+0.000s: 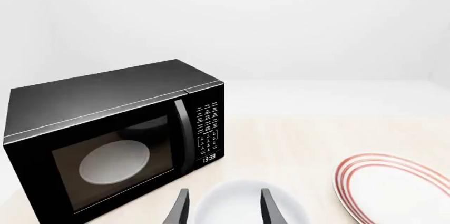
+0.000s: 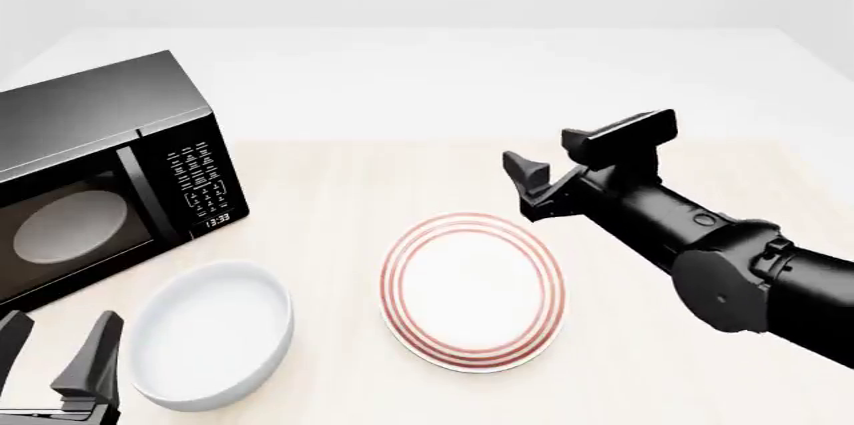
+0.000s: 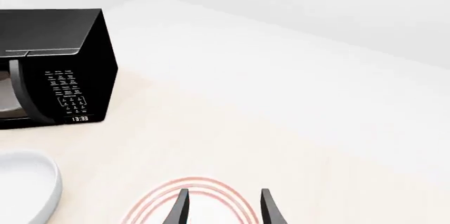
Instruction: Put the white bowl to the right of the plate.
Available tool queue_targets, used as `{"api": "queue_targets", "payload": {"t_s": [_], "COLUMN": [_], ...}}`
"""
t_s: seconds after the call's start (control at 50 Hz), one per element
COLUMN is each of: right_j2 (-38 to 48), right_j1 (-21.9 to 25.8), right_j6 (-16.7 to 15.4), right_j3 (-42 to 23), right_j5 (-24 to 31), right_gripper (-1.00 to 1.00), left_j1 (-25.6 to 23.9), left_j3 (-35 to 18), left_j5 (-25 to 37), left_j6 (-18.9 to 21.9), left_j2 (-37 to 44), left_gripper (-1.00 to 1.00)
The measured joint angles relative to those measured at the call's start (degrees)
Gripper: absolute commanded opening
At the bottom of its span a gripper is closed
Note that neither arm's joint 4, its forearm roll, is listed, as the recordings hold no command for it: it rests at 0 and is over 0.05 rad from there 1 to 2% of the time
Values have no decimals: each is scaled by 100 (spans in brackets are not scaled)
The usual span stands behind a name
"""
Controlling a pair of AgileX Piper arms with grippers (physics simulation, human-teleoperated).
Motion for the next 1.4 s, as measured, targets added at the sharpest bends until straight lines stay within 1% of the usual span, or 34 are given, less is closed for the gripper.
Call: {"api": "queue_targets", "payload": {"t_s": [0.22,0.44,0.68,0.92,1.16,1.4], "right_j2": [689,1278,1929,2531,3202,3785], "right_j1": [478,941,1421,1738,2071,2300], "right_j6": [179,295,266,328,509,694], "right_j3": [-707,-1273,-1834,-2361,-2909,-3451], "right_j5": [326,585,797,991,1208,1456], "right_gripper": [100,100,100,100,100,100], "left_j1": [0,0,0,0,0,0], "left_j3": [0,0,0,0,0,0], "left_j5": [0,0,0,0,0,0], "left_j6": [0,0,0,0,0,0], "left_j2": [0,0,0,0,0,0], "left_gripper": [100,100,100,100,100,100]}}
